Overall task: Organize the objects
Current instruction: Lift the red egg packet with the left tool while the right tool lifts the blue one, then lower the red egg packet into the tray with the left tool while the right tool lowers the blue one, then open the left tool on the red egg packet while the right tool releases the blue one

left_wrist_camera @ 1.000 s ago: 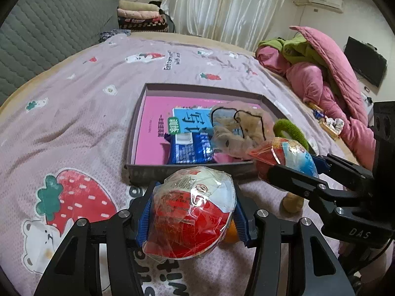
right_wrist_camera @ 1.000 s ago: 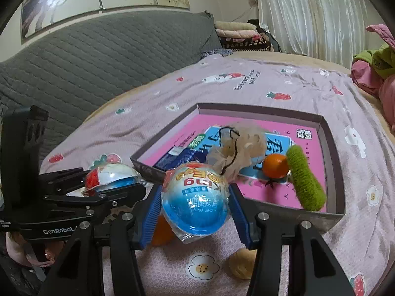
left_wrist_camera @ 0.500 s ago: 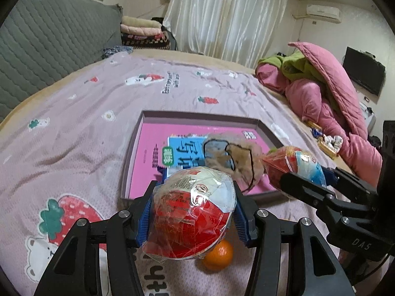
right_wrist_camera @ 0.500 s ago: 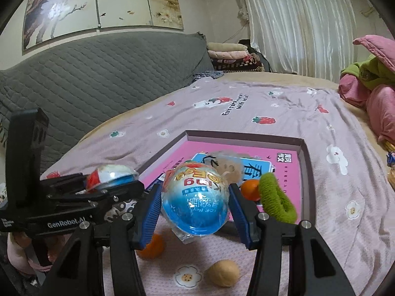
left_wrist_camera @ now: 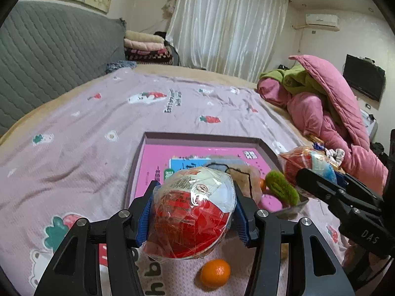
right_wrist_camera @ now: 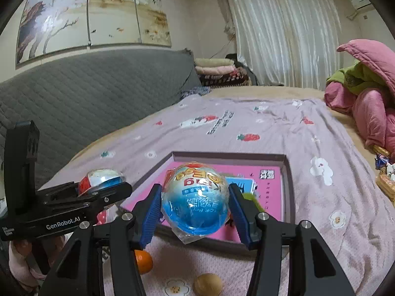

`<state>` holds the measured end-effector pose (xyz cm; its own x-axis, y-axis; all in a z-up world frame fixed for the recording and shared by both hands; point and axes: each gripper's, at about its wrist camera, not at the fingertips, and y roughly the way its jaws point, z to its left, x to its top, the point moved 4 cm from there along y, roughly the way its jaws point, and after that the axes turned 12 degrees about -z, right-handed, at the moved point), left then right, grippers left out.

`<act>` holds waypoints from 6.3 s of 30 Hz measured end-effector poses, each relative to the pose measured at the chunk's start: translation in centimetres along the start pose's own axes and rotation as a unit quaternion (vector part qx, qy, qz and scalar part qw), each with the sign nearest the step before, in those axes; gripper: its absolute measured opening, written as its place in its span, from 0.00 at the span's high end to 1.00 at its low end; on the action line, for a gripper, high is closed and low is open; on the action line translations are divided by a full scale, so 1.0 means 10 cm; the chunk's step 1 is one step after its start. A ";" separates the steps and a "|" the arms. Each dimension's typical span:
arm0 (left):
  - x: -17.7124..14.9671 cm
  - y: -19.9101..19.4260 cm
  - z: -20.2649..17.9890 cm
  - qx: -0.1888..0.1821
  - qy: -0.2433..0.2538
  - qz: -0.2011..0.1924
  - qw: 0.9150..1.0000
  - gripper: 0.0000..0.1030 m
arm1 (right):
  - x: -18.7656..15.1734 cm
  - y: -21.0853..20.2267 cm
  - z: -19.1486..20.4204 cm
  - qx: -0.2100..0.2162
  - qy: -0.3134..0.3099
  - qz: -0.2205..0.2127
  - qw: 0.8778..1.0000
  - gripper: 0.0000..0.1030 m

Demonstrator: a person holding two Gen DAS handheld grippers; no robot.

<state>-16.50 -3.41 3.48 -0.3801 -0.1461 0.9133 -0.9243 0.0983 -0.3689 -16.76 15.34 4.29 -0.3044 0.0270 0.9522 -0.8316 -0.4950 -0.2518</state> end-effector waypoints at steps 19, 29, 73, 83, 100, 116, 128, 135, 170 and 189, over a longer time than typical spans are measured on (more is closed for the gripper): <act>0.11 0.09 0.00 0.014 0.000 -0.017 1.000 0.45 | 0.22 -0.14 0.12 -0.022 -0.022 -0.073 0.997 0.48; 0.21 0.17 0.08 0.028 -0.011 -0.031 0.999 0.45 | 0.25 -0.07 0.08 -0.041 -0.023 -0.074 0.996 0.48; -0.10 0.71 0.21 0.060 0.042 0.046 0.996 0.45 | -0.17 0.34 -0.07 -0.075 -0.041 0.029 0.996 0.48; -0.16 0.80 0.24 0.068 0.042 0.064 0.995 0.45 | -0.30 0.43 -0.08 -0.081 -0.046 0.057 0.994 0.48; -0.28 0.98 0.16 0.077 0.043 0.080 0.993 0.45 | -0.40 0.59 -0.10 -0.105 -0.070 0.067 0.990 0.48; -0.29 1.04 0.16 0.087 0.047 0.070 0.993 0.45 | -0.42 0.66 -0.12 -0.116 -0.068 0.064 0.989 0.48; -0.30 1.10 0.19 0.103 0.059 0.068 0.991 0.44 | -0.45 0.69 -0.11 -0.118 -0.077 0.074 0.987 0.48; -0.29 1.09 0.18 0.103 0.061 0.068 0.991 0.44 | -0.45 0.68 -0.13 -0.119 -0.073 0.075 0.987 0.48; -0.30 1.08 0.29 0.123 0.050 0.075 0.988 0.33 | -0.48 0.70 -0.15 -0.123 -0.080 0.089 0.985 0.38; -0.19 0.96 0.19 0.091 0.051 0.055 0.993 0.30 | -0.39 0.64 -0.13 -0.126 -0.078 0.061 0.987 0.34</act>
<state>-24.69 -4.09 -2.15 -0.4828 -0.0433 0.8747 -0.8717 -0.0723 -0.4847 -21.51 13.16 -1.26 -0.3503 -0.1638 0.9222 -0.8883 -0.2542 -0.3826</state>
